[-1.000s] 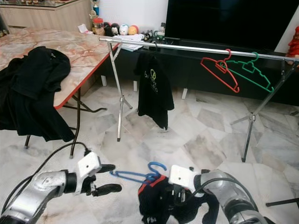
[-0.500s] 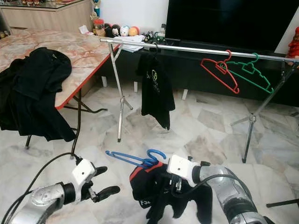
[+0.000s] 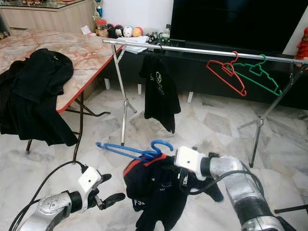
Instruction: Hang hanger
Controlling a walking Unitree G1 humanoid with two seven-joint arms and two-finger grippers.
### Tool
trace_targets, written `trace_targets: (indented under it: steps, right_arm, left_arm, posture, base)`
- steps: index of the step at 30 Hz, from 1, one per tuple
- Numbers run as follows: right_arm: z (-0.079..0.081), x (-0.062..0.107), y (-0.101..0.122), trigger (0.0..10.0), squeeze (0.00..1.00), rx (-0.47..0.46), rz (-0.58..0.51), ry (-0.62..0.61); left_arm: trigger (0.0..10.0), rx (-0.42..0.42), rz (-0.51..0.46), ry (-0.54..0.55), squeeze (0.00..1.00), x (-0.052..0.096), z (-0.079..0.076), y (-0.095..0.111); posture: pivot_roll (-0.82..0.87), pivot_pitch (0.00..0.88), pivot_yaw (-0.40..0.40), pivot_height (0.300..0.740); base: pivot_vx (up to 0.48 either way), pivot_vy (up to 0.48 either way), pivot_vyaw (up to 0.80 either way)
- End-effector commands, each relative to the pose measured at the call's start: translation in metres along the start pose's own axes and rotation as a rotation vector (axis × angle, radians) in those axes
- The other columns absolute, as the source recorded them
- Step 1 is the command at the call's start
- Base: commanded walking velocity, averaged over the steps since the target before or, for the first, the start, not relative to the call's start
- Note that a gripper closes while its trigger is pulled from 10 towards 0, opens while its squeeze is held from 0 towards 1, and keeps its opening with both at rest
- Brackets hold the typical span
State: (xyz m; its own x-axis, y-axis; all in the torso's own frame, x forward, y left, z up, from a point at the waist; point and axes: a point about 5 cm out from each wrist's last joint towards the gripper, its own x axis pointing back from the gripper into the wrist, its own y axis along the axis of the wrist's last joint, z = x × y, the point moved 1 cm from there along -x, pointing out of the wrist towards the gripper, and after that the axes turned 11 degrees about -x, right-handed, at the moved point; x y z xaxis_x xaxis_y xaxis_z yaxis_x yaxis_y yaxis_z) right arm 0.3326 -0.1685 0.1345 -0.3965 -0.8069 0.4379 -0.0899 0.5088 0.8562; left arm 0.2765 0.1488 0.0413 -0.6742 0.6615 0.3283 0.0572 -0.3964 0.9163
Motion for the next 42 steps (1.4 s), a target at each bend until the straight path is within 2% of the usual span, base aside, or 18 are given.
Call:
trace_targets:
  steps: [1,2,3,4,8,15,42]
  right_arm:
    - [-0.008,0.012,0.019,0.0,0.00,0.025,-0.077,-0.014]
    - [-0.007,0.013,0.021,0.0,0.00,0.025,-0.087,-0.003]
    - [-0.007,0.015,0.022,0.0,0.00,0.027,-0.091,0.002]
    - [-0.006,0.017,0.022,0.0,0.00,0.028,-0.085,0.012]
    - [-0.001,0.022,0.022,0.0,0.00,0.025,-0.070,0.053]
    - [0.005,0.032,0.027,0.0,0.00,0.014,-0.071,0.089]
    - [0.005,0.032,0.027,0.0,0.00,0.014,-0.071,0.089]
  left_arm:
    - [10.0,-0.014,-0.002,0.017,0.00,-0.004,0.002,0.001]
    - [10.0,-0.010,-0.009,0.028,0.00,-0.005,0.002,0.002]
    - [10.0,0.007,-0.011,0.033,0.56,-0.007,0.003,0.002]
    - [10.0,0.016,-0.011,0.032,1.00,-0.009,0.003,0.002]
    - [10.0,-0.010,-0.005,0.040,1.00,-0.014,0.005,0.001]
    - [10.0,0.022,-0.024,0.120,1.00,-0.018,0.017,0.002]
    - [10.0,0.022,-0.024,0.120,1.00,-0.018,0.017,0.002]
  posture:
    - [0.05,0.059,-0.012,0.740]
    - [0.05,0.059,-0.012,0.740]
    - [0.04,0.065,-0.011,0.740]
    - [0.04,0.070,-0.012,0.740]
    - [0.03,0.074,-0.011,0.740]
    - [0.02,0.079,-0.005,0.740]
    - [0.02,0.079,-0.005,0.740]
  base:
    - [0.000,0.000,0.00]
    - [0.000,0.000,0.00]
    - [0.000,0.000,0.00]
    - [0.000,0.000,0.00]
    - [0.000,0.000,0.00]
    - [0.000,0.000,0.00]
    - [0.000,0.000,0.00]
